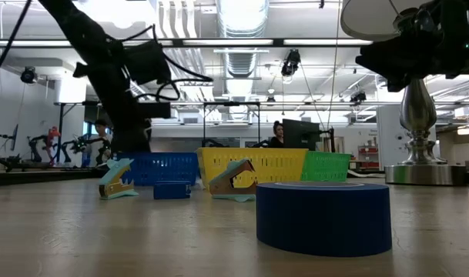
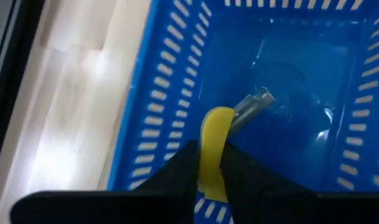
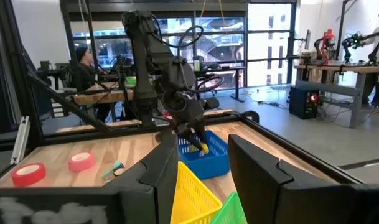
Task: Pick and place Stapler, Stapler remover, tape
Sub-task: Put the yellow stapler into the blue bin, then put the blue stapler into the blue bin
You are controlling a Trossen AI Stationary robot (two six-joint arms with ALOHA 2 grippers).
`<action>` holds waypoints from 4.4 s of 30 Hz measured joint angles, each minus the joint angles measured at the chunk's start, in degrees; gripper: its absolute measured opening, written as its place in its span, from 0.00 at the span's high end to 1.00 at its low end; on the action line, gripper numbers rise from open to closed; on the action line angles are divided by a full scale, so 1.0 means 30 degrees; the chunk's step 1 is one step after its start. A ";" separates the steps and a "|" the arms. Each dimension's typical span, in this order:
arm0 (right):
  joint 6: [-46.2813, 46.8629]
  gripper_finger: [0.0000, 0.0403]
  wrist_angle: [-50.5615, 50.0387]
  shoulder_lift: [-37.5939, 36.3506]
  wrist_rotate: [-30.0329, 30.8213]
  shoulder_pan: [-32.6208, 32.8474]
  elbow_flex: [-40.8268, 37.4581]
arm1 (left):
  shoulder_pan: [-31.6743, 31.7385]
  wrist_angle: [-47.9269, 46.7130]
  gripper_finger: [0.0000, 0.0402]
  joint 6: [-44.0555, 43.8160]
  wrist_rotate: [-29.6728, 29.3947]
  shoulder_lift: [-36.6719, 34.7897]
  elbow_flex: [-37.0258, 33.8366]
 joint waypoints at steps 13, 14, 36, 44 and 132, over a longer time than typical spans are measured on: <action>-0.0278 0.64 -0.0005 0.0357 -0.0001 0.0000 0.0000 | 0.0000 0.0472 0.65 0.0556 -0.1027 0.0913 0.0271; -0.0271 0.64 0.0000 0.0357 -0.0004 0.0002 0.0000 | 0.0000 0.0476 0.64 0.0563 -0.1027 0.0649 0.0408; 0.2261 0.55 -0.0014 0.5566 -0.0871 0.0015 0.1833 | -0.3861 0.1022 0.67 -0.3129 0.6226 -0.2456 0.2572; 0.2199 0.55 -0.0752 1.0464 -0.1236 0.0029 0.3823 | -0.7055 0.1342 0.68 -0.4825 0.6069 -0.0899 0.2535; 0.2355 0.66 -1.1832 1.8593 -0.4535 0.2973 1.3221 | -0.0831 -0.1775 0.78 -0.0846 0.2563 0.0914 0.2767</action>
